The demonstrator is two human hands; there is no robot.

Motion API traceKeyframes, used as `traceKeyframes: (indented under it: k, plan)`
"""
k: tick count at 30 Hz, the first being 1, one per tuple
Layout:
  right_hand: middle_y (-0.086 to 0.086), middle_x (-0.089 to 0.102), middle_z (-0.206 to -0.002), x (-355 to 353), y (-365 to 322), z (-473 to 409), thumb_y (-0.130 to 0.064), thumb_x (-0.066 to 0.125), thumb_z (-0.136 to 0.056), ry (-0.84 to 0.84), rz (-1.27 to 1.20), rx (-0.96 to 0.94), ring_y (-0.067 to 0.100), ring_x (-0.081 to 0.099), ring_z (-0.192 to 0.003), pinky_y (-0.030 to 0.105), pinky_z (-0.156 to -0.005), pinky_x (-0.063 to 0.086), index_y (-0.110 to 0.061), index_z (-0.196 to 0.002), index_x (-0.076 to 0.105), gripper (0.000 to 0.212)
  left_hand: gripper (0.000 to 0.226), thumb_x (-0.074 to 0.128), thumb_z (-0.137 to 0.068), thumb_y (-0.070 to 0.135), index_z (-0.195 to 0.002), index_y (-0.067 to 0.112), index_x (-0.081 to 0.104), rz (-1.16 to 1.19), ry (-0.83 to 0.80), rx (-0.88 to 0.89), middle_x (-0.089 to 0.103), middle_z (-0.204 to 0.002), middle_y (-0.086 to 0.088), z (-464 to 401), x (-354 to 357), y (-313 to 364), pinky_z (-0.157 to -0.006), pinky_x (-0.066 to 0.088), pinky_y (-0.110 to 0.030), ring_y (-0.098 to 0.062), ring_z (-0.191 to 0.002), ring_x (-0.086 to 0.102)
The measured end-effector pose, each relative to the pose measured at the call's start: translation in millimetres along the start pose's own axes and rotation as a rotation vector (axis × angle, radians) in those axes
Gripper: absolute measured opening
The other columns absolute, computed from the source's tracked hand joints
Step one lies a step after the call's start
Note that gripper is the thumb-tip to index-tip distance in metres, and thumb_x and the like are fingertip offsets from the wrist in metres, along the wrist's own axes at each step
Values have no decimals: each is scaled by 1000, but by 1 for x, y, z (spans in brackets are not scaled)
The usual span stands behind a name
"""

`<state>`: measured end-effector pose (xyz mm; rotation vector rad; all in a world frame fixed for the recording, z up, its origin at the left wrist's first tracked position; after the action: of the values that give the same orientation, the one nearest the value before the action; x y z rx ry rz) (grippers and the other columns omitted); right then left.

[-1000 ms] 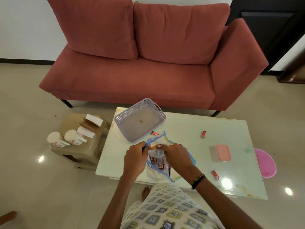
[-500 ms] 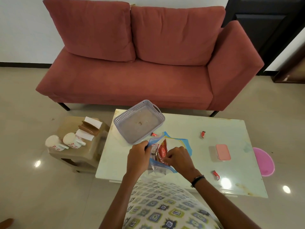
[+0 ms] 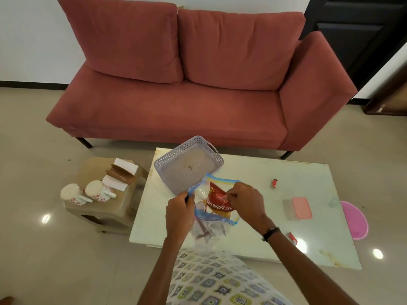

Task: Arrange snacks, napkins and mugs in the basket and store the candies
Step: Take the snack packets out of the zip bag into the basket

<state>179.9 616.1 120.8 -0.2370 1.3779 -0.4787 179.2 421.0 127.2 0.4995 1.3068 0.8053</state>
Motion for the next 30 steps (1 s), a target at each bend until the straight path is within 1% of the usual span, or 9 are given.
traceKeyframes:
  k: [4,7,12,14,17,20,24,28,30]
  plan:
    - [-7,67,-79,-70,-18,-10,-28,72,-79,274,-258,-82,12,61,-70,28,-60,47,-21,-79,74,8,33,47,-96,21,-68,6,54,86,35,-31,56,-62,-6,-26,-9,3,-52,41,-29,-22,-59,52]
    - [-10,68,-78,-102,-29,-31,-26,73,-79,362,-309,-122,7,62,-71,26,-61,48,-20,-78,73,6,30,48,-95,18,-69,5,55,188,52,-26,55,-61,-3,-45,-13,15,-62,49,-37,-20,-58,53]
    - [-9,72,-78,-125,-43,-79,-30,71,-81,422,-389,-82,6,64,-71,15,-61,45,-21,-84,75,10,25,48,-95,12,-72,4,52,301,98,20,51,-62,-1,-88,-25,36,-55,43,-20,-14,-57,50]
    - [-5,74,-79,-132,-47,-102,-31,69,-82,480,-413,-86,10,66,-71,26,-64,50,-22,-87,75,12,26,48,-95,11,-70,3,52,301,114,30,49,-60,-1,-108,-27,37,-46,40,-12,-14,-55,48]
    - [4,73,-72,-132,-50,-139,-30,67,-84,553,-435,-109,22,66,-69,36,-60,51,-19,-87,74,14,28,47,-95,11,-69,3,51,283,137,32,46,-55,1,-134,-24,32,-47,39,-12,-13,-52,44]
    - [8,67,-62,-118,-46,-177,-30,66,-86,638,-445,-62,21,56,-59,34,-59,45,-13,-83,72,18,28,49,-95,12,-68,4,51,279,175,7,46,-55,2,-155,-17,16,-47,41,-10,-11,-52,44]
    - [8,53,-54,-69,-29,-235,-29,64,-87,672,-417,25,16,39,-58,33,-53,32,-7,-73,65,25,26,49,-95,19,-75,3,55,237,225,-92,57,-67,-9,-190,-2,-27,-46,36,-12,-19,-59,52]
    - [17,47,-55,9,-3,-289,-31,63,-87,557,-291,121,34,31,-61,29,-50,27,-4,-70,59,32,28,49,-95,18,-74,1,56,198,211,-108,55,-64,-10,-211,9,-55,-50,34,-21,-17,-56,48]
    - [21,43,-59,64,14,-320,-27,62,-86,458,-229,184,31,24,-64,29,-50,24,-1,-71,56,31,28,50,-95,15,-74,-2,57,216,182,-119,52,-58,-8,-225,22,-71,-49,33,-23,-18,-53,47]
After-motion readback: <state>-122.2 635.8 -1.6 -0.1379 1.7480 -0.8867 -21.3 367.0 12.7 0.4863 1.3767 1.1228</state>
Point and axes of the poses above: each hand's wrist, its own z-axis away from the middle knuckle, its own x-axis out of the palm, y = z × x, the point moved 5 cm from there along -z, towards the middle knuckle
